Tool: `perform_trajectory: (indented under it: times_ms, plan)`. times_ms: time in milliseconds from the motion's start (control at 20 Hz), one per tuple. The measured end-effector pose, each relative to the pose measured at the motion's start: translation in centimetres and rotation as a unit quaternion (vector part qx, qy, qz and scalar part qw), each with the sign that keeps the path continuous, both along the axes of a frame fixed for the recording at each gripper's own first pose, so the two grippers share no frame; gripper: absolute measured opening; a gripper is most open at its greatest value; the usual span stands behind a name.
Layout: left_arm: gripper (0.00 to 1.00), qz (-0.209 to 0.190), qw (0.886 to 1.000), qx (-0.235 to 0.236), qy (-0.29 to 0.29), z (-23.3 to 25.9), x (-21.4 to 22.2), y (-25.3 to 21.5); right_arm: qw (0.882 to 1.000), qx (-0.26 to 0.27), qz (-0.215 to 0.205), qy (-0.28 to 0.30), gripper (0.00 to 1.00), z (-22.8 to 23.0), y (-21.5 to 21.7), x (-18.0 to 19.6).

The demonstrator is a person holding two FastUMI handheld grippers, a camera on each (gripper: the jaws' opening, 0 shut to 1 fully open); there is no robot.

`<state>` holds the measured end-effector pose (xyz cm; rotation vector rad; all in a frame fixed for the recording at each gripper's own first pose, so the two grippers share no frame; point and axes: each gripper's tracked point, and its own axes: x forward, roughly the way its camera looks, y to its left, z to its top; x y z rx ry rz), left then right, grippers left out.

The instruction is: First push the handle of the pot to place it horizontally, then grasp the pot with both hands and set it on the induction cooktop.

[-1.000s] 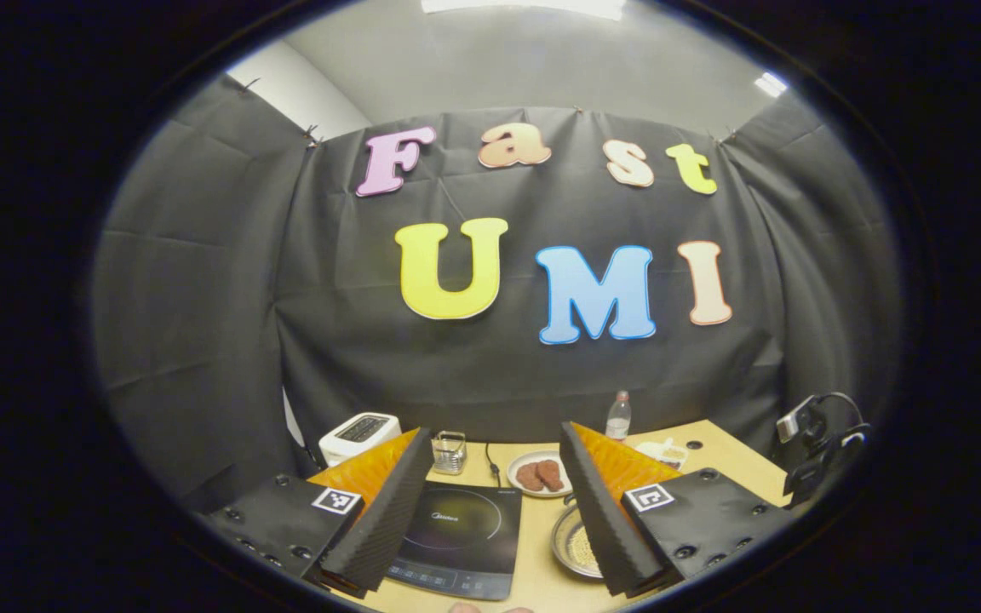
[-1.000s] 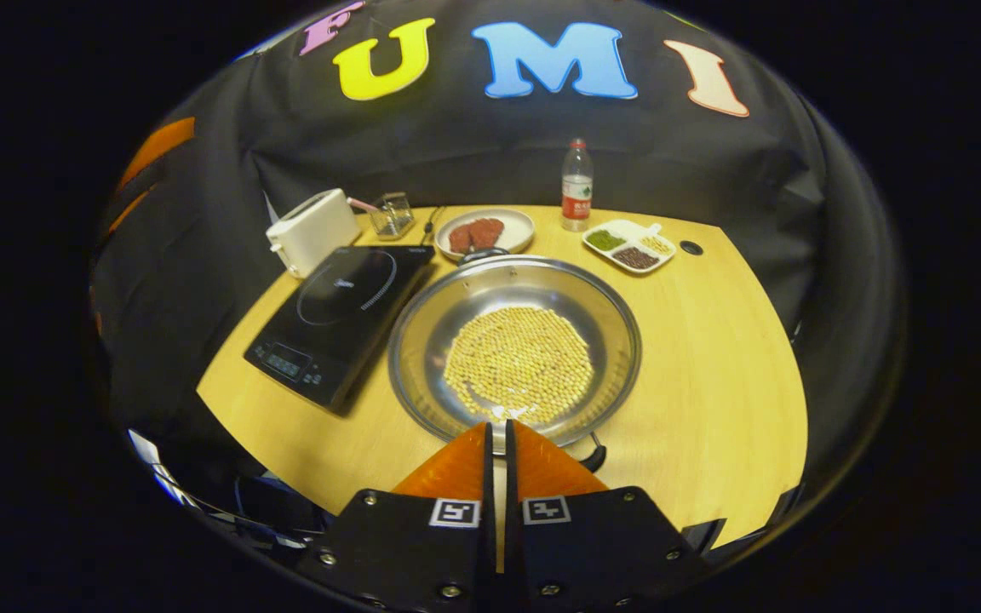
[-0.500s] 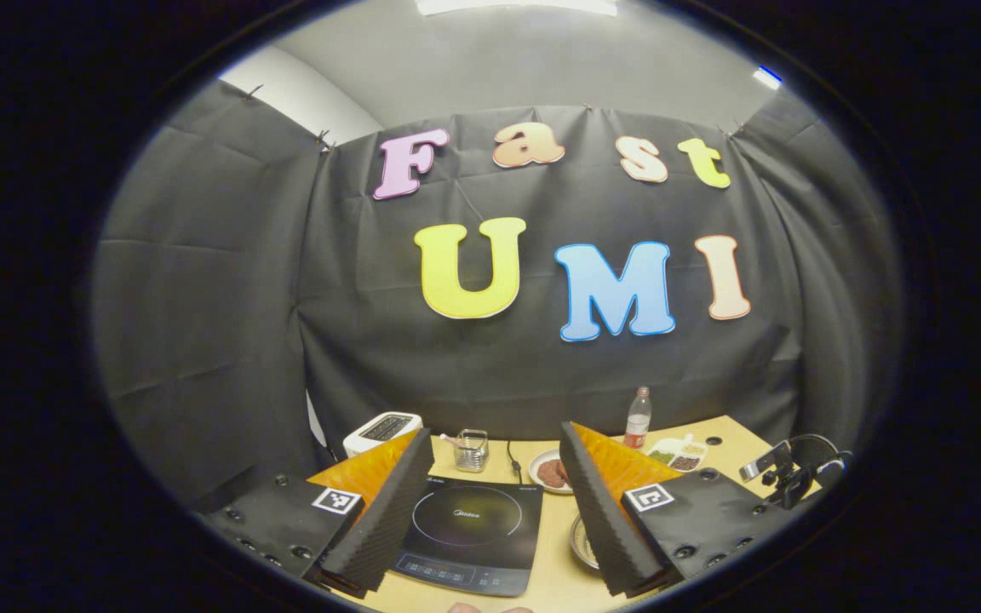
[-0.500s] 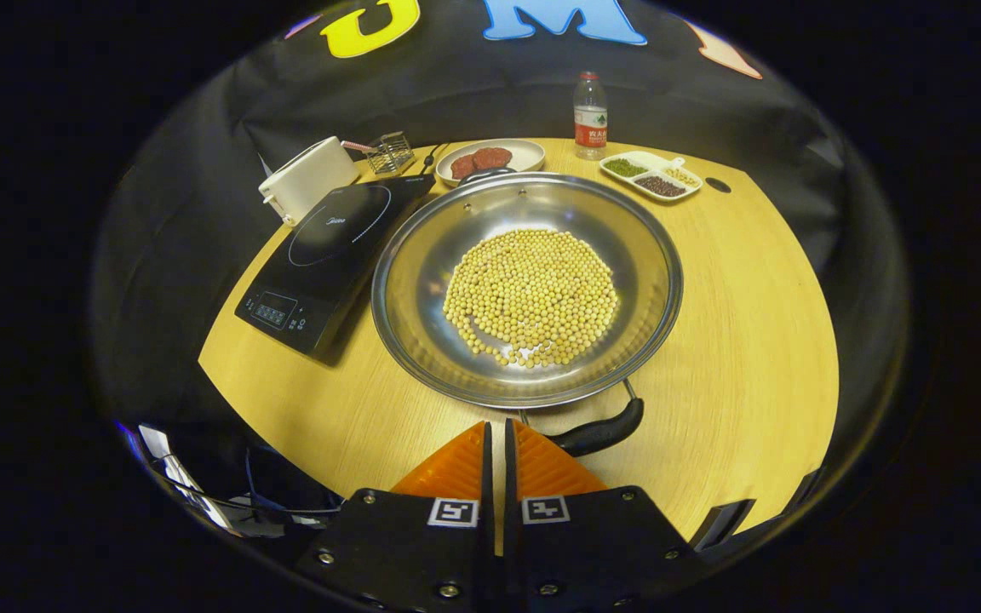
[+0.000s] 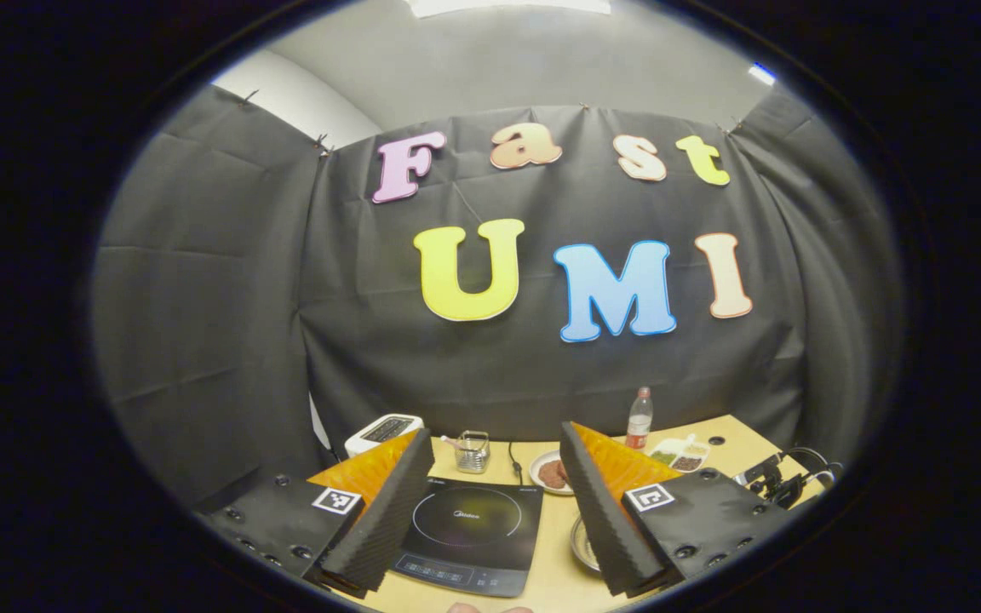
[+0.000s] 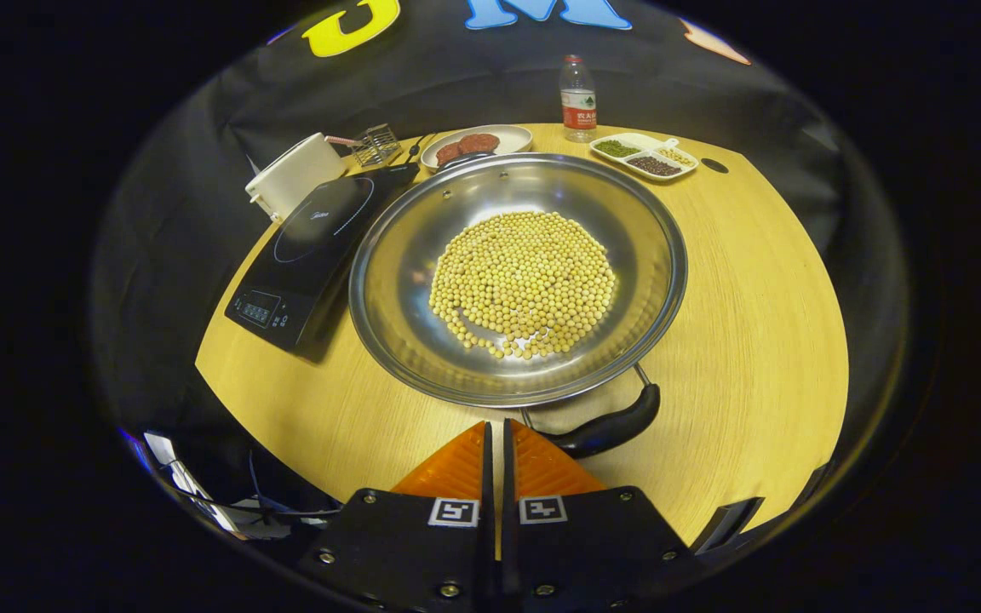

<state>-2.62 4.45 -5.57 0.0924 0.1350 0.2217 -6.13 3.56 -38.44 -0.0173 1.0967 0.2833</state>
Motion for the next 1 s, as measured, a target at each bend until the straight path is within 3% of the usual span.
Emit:
perform_trajectory:
  times_ms: [500, 800, 1000]
  plan:
    - [0.98, -0.026, 1.0, 0.0, 0.007, -0.8, 1.3, -3.1, 0.998, -0.038, -0.056, -0.02, 0.03, 0.4, -5.1, 2.2]
    - [1.0, -0.036, 0.999, 0.001, 0.008, -0.7, 1.7, -4.5, 0.996, -0.059, -0.055, -0.031, 0.04, 0.3, -7.4, 3.3]
    - [0.95, -0.04, 0.999, 0.006, 0.009, -0.7, 1.6, -5.2, 0.994, -0.088, -0.048, -0.04, 0.03, 0.0, -9.2, 4.4]
